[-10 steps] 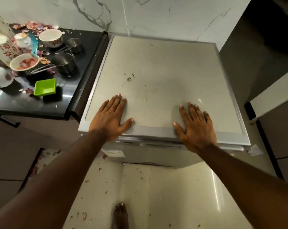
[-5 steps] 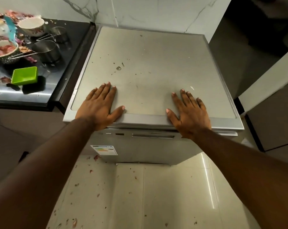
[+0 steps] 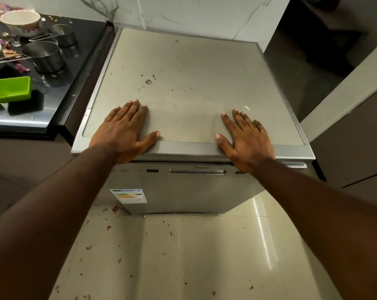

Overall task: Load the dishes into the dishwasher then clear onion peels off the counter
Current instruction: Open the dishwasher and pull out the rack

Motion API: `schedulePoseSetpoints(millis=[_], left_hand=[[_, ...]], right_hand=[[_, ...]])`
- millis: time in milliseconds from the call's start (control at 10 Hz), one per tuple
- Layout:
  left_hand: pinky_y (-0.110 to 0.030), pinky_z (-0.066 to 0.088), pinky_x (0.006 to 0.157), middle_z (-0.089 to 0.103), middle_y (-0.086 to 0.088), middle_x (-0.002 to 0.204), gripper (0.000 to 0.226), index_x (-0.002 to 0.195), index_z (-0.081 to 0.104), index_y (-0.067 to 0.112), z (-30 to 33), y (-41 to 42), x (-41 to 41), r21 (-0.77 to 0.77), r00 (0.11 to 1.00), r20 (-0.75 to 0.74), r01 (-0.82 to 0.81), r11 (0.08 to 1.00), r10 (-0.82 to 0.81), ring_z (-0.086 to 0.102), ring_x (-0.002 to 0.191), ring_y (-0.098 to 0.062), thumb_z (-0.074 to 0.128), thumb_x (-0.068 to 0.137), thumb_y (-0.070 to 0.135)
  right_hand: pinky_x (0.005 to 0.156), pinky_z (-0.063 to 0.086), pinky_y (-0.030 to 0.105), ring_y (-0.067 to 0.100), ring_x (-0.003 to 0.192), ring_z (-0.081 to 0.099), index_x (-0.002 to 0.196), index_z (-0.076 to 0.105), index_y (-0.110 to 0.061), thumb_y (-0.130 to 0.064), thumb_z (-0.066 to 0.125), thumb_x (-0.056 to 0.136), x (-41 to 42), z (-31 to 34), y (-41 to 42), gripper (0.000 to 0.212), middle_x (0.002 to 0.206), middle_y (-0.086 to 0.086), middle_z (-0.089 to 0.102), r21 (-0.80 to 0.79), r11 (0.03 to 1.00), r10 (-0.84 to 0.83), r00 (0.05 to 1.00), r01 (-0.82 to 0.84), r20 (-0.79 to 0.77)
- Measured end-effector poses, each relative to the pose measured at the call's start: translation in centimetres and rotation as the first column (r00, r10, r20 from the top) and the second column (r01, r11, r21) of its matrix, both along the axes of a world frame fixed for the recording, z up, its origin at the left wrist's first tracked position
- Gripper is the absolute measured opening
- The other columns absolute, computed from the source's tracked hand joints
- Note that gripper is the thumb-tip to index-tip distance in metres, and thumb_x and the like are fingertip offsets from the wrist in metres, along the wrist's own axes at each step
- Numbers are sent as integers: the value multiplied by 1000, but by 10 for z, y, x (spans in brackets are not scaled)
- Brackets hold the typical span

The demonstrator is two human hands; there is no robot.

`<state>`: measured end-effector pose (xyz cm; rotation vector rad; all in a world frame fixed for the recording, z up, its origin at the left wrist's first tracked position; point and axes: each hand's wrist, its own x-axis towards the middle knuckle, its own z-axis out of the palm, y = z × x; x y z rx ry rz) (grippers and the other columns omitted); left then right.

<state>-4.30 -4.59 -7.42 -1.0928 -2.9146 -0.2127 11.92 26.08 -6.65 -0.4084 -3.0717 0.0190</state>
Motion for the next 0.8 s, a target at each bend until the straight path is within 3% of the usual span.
schedulePoseSetpoints(millis=[500, 800], left_hand=[[-40, 5, 130, 3, -2, 174, 100, 166, 7, 22, 2, -2, 2, 14, 1000, 9, -9, 1000, 9, -1, 160, -16, 10, 90, 87], [-44, 5, 130, 0, 1, 173, 113, 166, 7, 25, 9, -2, 3, 1, 997, 45, 55, 998, -55, -2, 160, -15, 16, 81, 98]], right_hand=[[130, 11, 48, 19, 161, 5, 166, 6, -35, -74, 5, 97, 0, -3, 0, 79, 175, -1, 5, -11, 1000, 0, 1000, 0, -5], [130, 11, 47, 20, 161, 6, 166, 8, -34, -72, 6, 98, 1, -3, 1, 78, 175, 0, 6, -16, 1000, -11, 1000, 11, -12]])
